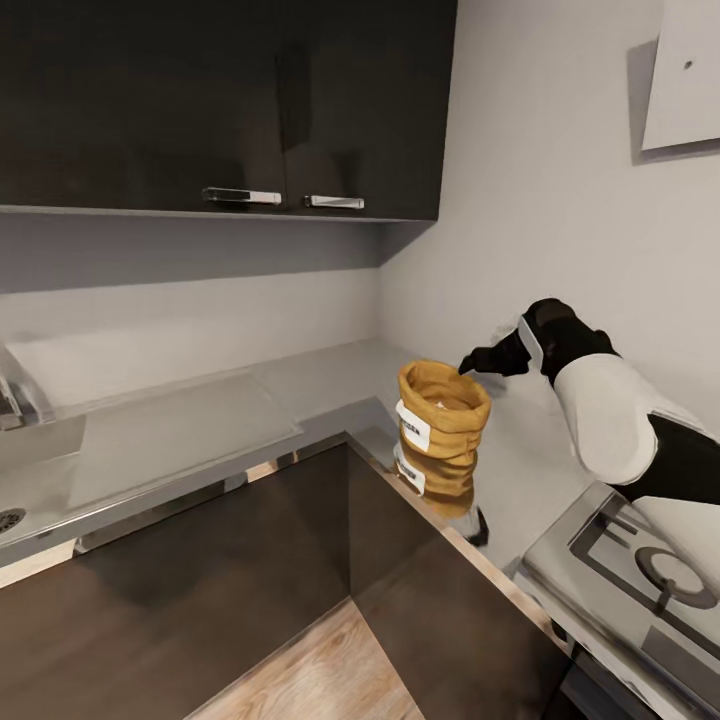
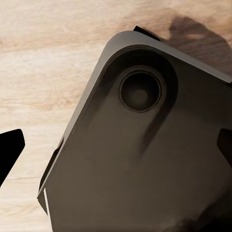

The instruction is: In the kitchen, take the popcorn bag from the countertop, put it into the microwave, and heat it until the popcorn is cooked so the cooked popcorn ends up inside the bag.

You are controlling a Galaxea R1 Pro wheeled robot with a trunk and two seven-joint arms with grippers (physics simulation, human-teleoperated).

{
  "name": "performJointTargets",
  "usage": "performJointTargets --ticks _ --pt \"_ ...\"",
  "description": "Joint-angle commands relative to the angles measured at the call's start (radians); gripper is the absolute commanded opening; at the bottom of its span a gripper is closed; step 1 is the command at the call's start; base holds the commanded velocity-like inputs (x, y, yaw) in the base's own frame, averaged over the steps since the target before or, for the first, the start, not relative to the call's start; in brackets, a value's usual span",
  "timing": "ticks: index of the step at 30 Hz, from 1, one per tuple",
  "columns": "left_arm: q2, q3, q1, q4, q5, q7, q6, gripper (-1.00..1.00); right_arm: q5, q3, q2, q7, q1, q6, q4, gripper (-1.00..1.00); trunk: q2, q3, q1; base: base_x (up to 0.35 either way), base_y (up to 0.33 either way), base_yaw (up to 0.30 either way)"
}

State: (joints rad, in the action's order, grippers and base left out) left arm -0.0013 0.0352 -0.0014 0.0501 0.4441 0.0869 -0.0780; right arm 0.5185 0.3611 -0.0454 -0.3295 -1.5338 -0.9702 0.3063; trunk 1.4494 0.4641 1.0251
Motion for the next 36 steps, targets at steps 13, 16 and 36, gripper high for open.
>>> performJointTargets --ticks 13,16,36 --pt "0.000 0.002 0.000 0.001 -0.002 0.002 -0.002 1.00 0.007 0.006 -0.015 0.003 0.017 0.049 -0.044 1.00 0.001 0.001 0.000 0.000 0.000 0.000" --pt "0.000 0.002 0.000 0.001 -0.002 0.002 -0.002 1.00 0.006 0.006 -0.013 0.001 0.017 0.050 -0.062 1.00 0.001 0.001 0.000 0.000 0.000 0.000" --pt "0.000 0.003 0.000 0.002 -0.005 0.001 -0.003 1.00 0.009 0.004 -0.007 0.001 0.073 0.073 -0.058 1.00 0.001 0.001 0.000 0.043 0.000 0.000"
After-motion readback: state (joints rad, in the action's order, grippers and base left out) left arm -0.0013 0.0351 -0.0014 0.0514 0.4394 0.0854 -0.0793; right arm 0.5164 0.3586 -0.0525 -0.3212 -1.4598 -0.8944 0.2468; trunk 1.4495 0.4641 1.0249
